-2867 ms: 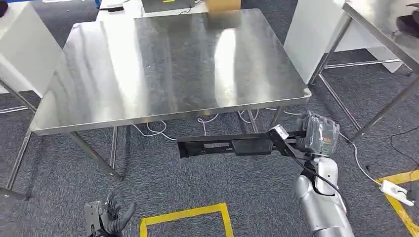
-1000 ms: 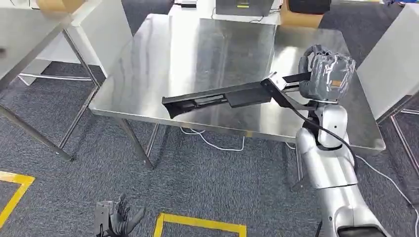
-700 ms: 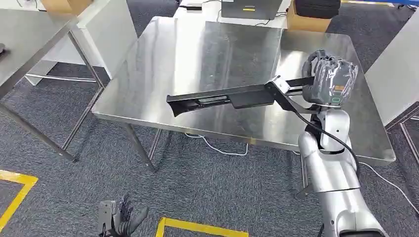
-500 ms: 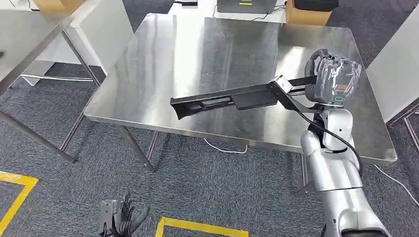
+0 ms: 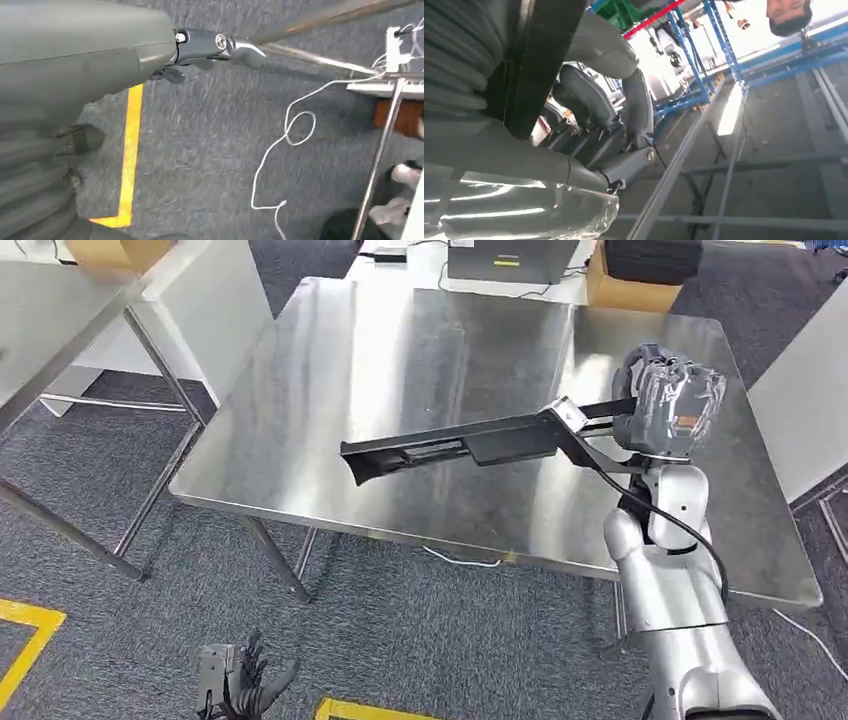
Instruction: Take the parts from the cabinet and place them on the table.
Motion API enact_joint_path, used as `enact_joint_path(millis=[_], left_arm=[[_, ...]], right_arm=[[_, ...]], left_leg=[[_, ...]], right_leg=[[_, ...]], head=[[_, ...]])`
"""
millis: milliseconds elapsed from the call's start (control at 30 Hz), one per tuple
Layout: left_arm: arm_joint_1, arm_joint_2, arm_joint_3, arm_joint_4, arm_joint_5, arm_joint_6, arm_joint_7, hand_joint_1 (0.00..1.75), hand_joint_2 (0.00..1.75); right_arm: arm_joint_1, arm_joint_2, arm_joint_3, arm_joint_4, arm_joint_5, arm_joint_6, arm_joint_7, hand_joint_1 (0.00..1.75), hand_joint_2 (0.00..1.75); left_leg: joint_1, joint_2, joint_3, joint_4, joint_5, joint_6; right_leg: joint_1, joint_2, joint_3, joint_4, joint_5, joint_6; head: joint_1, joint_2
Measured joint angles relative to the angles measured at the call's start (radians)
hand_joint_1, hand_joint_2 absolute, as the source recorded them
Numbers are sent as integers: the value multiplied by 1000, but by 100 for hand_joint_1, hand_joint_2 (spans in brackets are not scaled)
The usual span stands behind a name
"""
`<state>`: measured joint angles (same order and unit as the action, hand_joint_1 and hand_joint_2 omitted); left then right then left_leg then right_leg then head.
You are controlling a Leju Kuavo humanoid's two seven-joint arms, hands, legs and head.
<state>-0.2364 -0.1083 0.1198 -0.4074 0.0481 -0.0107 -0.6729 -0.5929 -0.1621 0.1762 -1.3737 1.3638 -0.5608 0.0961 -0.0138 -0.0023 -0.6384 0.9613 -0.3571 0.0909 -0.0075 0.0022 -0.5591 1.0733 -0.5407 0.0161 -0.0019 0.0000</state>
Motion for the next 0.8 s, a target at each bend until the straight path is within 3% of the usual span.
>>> enact_joint_path(millis=[67, 100, 133, 167, 233, 267, 300, 333, 400, 433, 467, 500, 567, 600, 633, 667, 767, 800], left_arm=[[-2, -4, 0, 1, 1, -2, 2, 0, 175], [-2, -5, 0, 1, 2, -2, 4, 0, 175], [-1, -6, 0, 2, 2, -2, 6, 0, 175], [0, -6, 0, 3, 2, -2, 7, 0, 175], [-2, -6, 0, 3, 2, -2, 9, 0, 175], [-3, -6, 0, 3, 5, -8, 8, 0, 175], [-4, -5, 0, 4, 4, -11, 5, 0, 175], [-3, -5, -1, 5, 4, -15, -5, 0, 175], [-2, -5, -5, 5, -4, -19, -21, 0, 175], [-3, -4, -7, 5, -9, -16, -23, 0, 175], [-3, -4, -11, 6, -14, -10, -24, 0, 175], [-4, -4, -16, 6, -21, -6, -24, 0, 175], [-3, -4, -32, 12, -36, 2, -18, 0, 175], [-1, -4, -35, 14, -42, 5, -18, 0, 175], [0, -4, -43, 16, -51, 5, -20, 0, 175], [0, -4, -53, 18, -57, 0, -20, 0, 175], [-4, -3, -69, 21, -60, -16, -19, 0, 175], [-7, -3, -76, 22, -60, -23, -16, 0, 175]], right_arm=[[4, -2, -6, 2, 2, -1, 2, 175, 175], [10, -1, -8, 3, 6, -2, 6, 175, 175], [15, -1, -10, 5, 13, -2, 9, 175, 175], [19, -1, -11, 6, 22, -2, 10, 175, 175], [20, 0, -13, 8, 37, -2, 16, 175, 175], [19, 2, -14, 10, 44, 0, 21, 175, 175], [15, 3, -16, 19, 55, -2, 29, 175, 175], [17, 3, -19, 25, 71, -2, 39, 175, 175], [3, 5, -38, 62, 88, 8, 50, 175, 175], [-15, 5, -44, 90, 88, 26, 54, 175, 175], [-34, 4, -53, 127, 81, 43, 57, 175, 175], [-50, 4, -61, 158, 72, 47, 60, 175, 175], [-89, 2, -75, 232, 69, 66, 73, 175, 175], [-102, 1, -82, 272, 63, 71, 73, 175, 175], [-111, -1, -89, 302, 46, 79, 68, 175, 175], [-120, -2, -99, 336, 9, 90, 57, 175, 175], [-143, -1, -131, 399, -79, 114, 50, 175, 175], [-158, -2, -140, 420, -102, 118, 43, 175, 175]], left_leg=[[0, -3, 5, 0, -9, 2], [1, -5, 6, 1, -14, 1], [3, -7, 10, 2, -18, -3], [5, -9, 15, 2, -24, -8], [13, -12, 23, 18, -42, -25], [9, -14, 20, 30, -53, -35], [5, -14, 12, 49, -66, -44], [4, -14, 11, 48, -68, -47], [8, -14, 12, 47, -68, -49], [12, -13, 12, 51, -74, -55], [14, -10, 8, 70, -87, -64], [16, -8, -13, 119, -116, -70], [22, -5, -96, 276, -188, -79], [25, -5, -137, 347, -209, -82], [28, -4, -154, 366, -202, -82], [30, -3, -146, 338, -173, -82], [36, 0, -40, 109, -48, -77], [30, -2, -18, 68, -51, -75]], right_leg=[[-6, 0, -107, 163, -50, 0], [-9, 0, -155, 224, -58, 8], [-14, 0, -177, 234, -45, 19], [-20, 0, -173, 193, -8, 37], [-35, -3, -111, 13, 97, 73], [-42, -7, -86, -60, 132, 82], [-34, -4, -74, -65, 129, 69], [-34, -1, -79, -62, 126, 50], [-31, -1, -79, -60, 126, 41], [-40, -1, -74, -63, 127, 29], [-41, 0, -69, -63, 124, 25], [-41, -1, -65, -63, 121, 14], [-40, -1, -63, -63, 119, 11], [-40, -1, -63, -63, 119, 11], [-40, -1, -63, -63, 118, 11], [-41, -1, -61, -63, 117, 10], [-41, 1, -56, -63, 114, 14], [-32, 2, -59, -61, 110, 22]], head=[[2, 0], [2, 0], [3, 0], [2, 0], [2, 0], [4, 0], [9, 0], [5, 0], [0, 0], [-2, 0], [-2, 0], [-6, 0], [-5, 0], [-5, 0], [-5, 0], [-5, 0], [-6, 0], [-6, 0]])
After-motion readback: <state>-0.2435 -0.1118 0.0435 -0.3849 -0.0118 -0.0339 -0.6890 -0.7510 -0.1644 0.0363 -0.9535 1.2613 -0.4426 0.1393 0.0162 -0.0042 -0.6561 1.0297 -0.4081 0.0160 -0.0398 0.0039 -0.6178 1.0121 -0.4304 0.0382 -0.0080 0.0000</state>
